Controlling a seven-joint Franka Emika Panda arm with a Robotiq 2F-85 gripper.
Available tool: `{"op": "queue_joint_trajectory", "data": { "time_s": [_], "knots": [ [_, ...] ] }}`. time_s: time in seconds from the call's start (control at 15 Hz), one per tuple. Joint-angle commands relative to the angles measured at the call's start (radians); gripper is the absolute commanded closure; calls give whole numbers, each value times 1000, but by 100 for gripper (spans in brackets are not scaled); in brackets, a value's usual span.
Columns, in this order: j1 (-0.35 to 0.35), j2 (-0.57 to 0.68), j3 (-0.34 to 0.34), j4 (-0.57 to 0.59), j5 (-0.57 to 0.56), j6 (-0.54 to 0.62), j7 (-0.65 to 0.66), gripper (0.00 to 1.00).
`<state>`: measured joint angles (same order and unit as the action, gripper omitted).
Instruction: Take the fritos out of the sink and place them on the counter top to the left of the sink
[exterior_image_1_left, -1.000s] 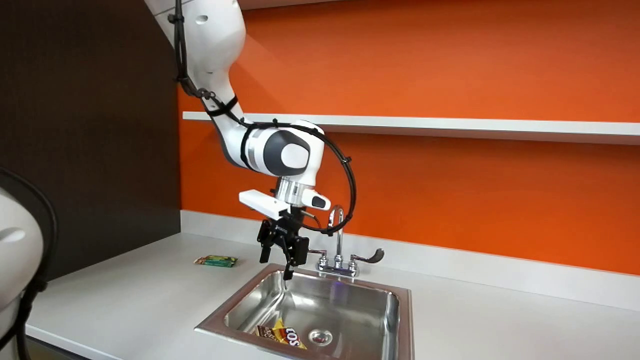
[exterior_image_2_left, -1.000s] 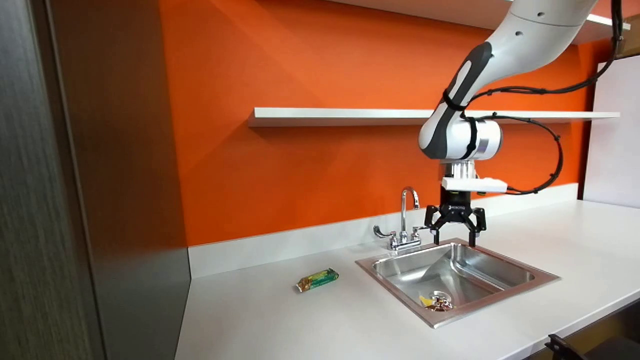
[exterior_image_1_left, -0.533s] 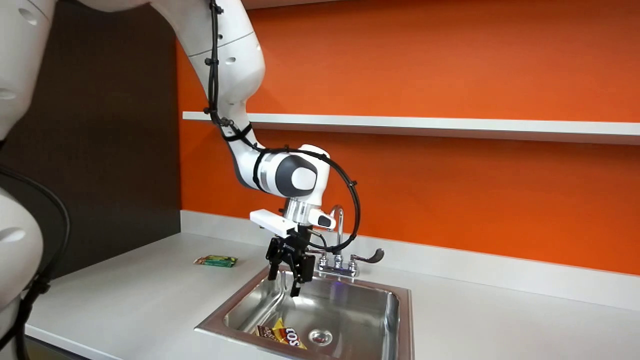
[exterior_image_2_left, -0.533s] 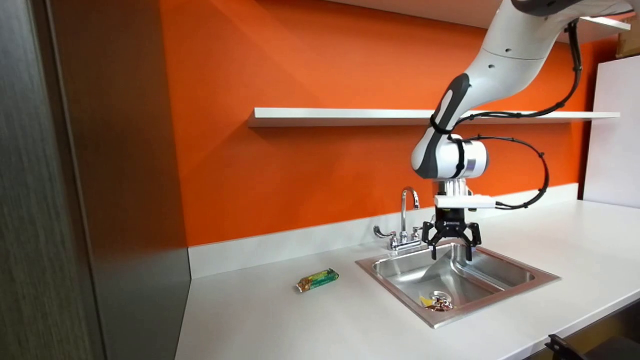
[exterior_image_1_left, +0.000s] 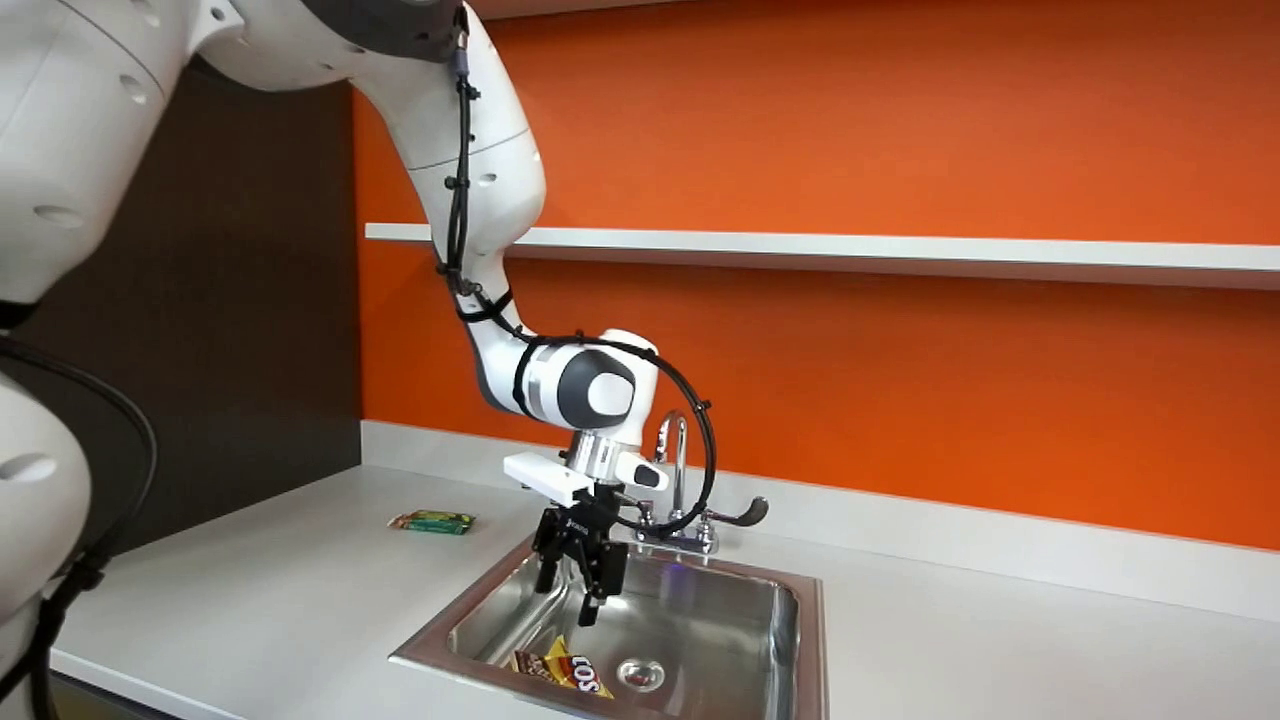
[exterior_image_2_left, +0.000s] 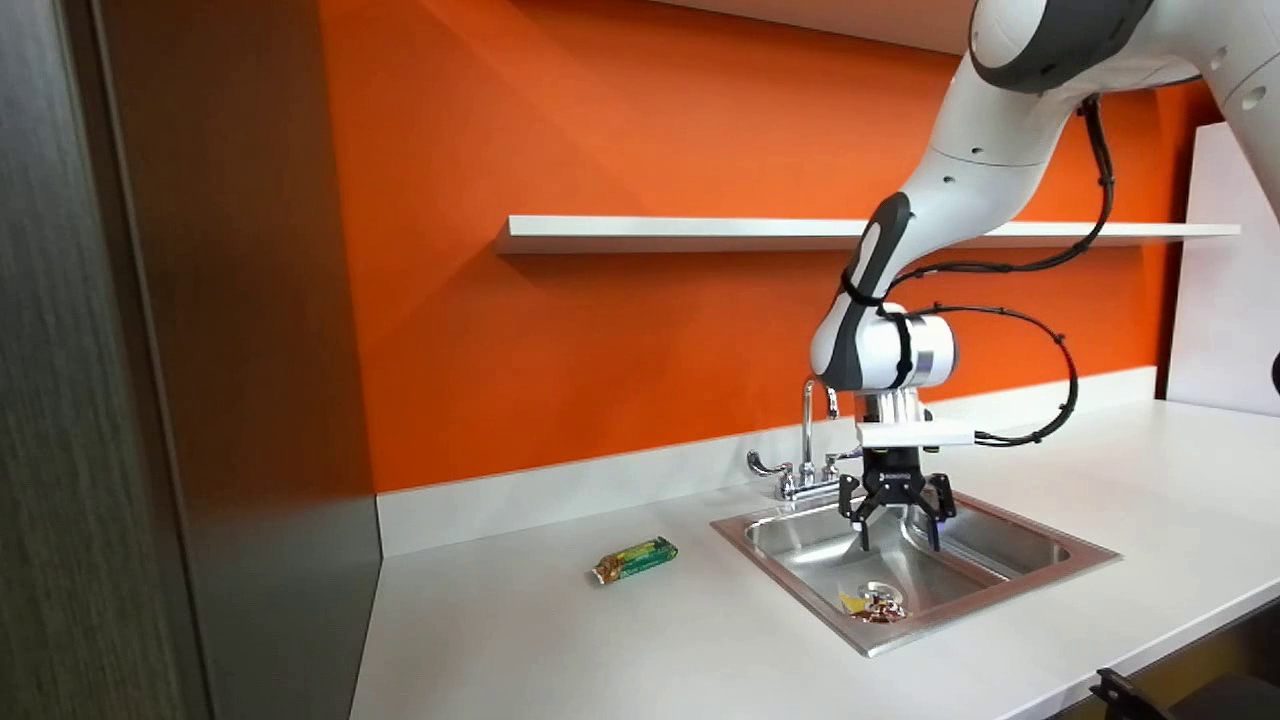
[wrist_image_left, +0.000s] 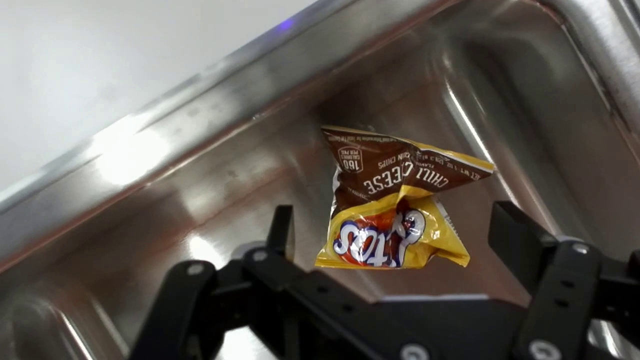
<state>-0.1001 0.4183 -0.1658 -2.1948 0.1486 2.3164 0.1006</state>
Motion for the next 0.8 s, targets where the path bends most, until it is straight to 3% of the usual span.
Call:
{"op": "queue_joint_trajectory", "data": {
  "time_s": [0.0,0.73],
  "knots": [
    [13,60,5,52,-38,5,67,0],
    [51,188,0,130,-76,22,139,0]
  ]
}}
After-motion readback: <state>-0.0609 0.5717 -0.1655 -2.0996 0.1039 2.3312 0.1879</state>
